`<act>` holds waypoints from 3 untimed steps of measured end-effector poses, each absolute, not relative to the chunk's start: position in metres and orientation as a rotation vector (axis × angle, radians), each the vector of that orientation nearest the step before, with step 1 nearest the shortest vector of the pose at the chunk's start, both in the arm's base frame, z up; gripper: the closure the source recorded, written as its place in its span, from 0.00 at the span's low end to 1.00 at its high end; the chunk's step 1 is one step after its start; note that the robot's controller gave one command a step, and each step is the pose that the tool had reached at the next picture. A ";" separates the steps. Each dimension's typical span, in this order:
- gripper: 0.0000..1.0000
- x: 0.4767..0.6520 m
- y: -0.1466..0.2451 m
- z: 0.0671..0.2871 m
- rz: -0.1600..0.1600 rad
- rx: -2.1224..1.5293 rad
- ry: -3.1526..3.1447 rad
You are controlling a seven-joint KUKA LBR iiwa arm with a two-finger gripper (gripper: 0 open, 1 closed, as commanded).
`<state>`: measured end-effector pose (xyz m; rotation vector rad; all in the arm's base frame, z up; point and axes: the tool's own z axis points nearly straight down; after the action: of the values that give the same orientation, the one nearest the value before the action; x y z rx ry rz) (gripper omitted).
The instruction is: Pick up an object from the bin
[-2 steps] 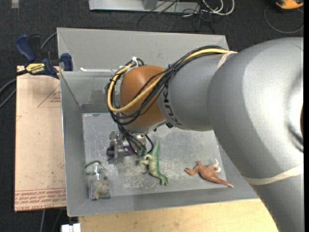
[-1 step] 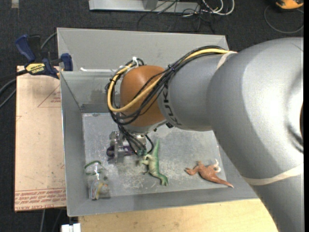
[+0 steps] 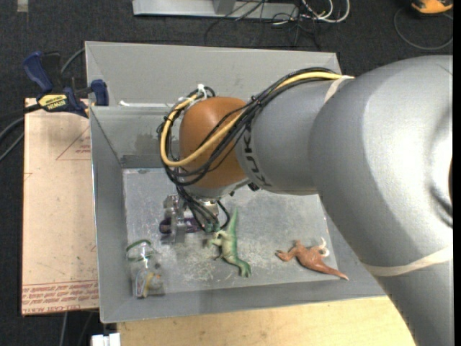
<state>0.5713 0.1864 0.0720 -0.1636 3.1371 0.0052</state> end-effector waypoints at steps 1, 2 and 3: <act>1.00 0.573 0.187 0.083 0.001 -0.162 3.147; 1.00 0.583 0.177 0.096 0.007 -0.149 3.135; 1.00 0.577 0.176 0.163 0.006 -0.101 3.141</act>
Offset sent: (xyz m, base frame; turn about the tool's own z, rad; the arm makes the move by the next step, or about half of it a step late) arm 0.0099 -0.0210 -0.0020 0.0262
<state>0.5769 0.1758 0.1627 -0.1006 3.1407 0.0061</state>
